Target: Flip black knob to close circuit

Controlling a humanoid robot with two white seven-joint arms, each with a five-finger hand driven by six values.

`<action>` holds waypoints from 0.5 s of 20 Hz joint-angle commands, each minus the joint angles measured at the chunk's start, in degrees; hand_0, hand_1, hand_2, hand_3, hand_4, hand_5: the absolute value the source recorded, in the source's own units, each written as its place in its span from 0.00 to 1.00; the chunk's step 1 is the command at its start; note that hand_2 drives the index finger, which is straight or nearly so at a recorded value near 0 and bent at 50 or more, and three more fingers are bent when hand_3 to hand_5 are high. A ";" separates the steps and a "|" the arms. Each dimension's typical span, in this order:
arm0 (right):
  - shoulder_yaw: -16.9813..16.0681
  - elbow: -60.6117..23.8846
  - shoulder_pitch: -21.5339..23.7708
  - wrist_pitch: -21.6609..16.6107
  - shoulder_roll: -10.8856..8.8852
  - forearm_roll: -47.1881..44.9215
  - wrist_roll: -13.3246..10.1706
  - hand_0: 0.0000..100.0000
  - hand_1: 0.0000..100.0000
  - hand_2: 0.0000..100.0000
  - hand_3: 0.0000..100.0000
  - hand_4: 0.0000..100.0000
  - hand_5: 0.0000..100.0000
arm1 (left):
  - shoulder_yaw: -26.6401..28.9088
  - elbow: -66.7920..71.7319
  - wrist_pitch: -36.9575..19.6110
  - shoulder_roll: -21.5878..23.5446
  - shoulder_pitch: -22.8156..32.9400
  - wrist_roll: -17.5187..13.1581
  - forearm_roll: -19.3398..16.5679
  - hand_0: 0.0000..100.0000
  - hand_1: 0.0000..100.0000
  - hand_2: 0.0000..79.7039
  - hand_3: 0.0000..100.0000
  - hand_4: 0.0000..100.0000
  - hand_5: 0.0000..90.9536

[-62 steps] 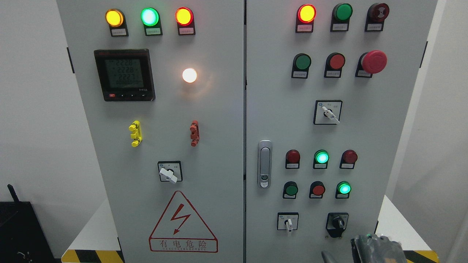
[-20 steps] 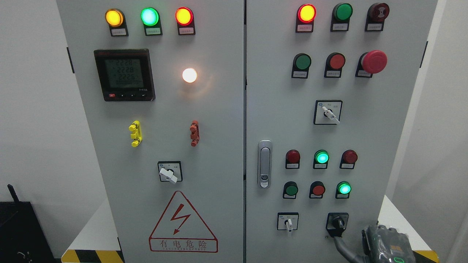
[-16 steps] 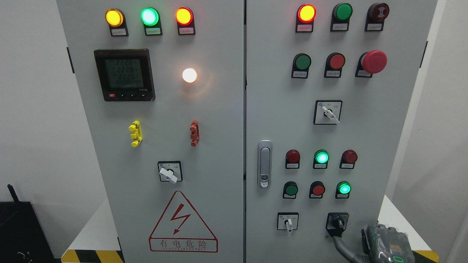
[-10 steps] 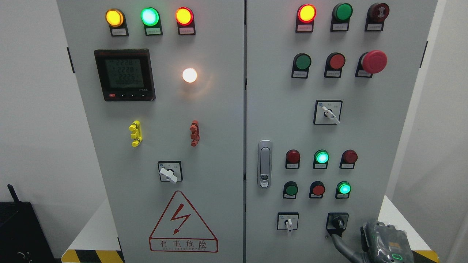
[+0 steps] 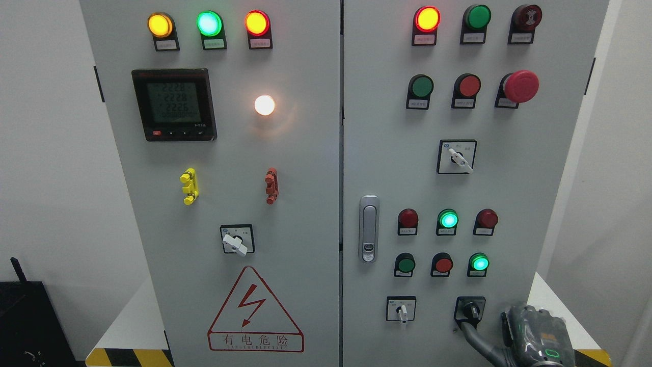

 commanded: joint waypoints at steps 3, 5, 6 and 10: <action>-0.63 1.30 -0.07 0.05 0.01 -0.36 -0.02 0.00 0.00 0.94 1.00 0.87 0.93 | 0.00 -0.06 0.04 0.00 0.06 0.04 0.01 0.12 0.56 0.00 0.00 0.00 0.00; -0.63 1.22 -0.07 0.32 -0.34 -2.02 -0.20 0.00 0.00 0.94 1.00 0.87 0.93 | 0.00 -0.06 0.04 0.00 0.06 0.04 0.01 0.12 0.56 0.00 0.00 0.00 0.00; -0.63 1.22 -0.07 0.84 -0.43 -2.20 -0.55 0.00 0.00 0.94 1.00 0.87 0.93 | 0.00 0.03 0.04 0.00 -0.03 0.04 0.01 0.12 0.56 0.00 0.00 0.00 0.00; -0.72 0.95 -0.07 1.28 -0.61 -2.82 -0.64 0.00 0.00 0.94 1.00 0.87 0.93 | 0.00 0.03 0.04 0.00 0.06 0.04 0.01 0.12 0.56 0.00 0.00 0.00 0.00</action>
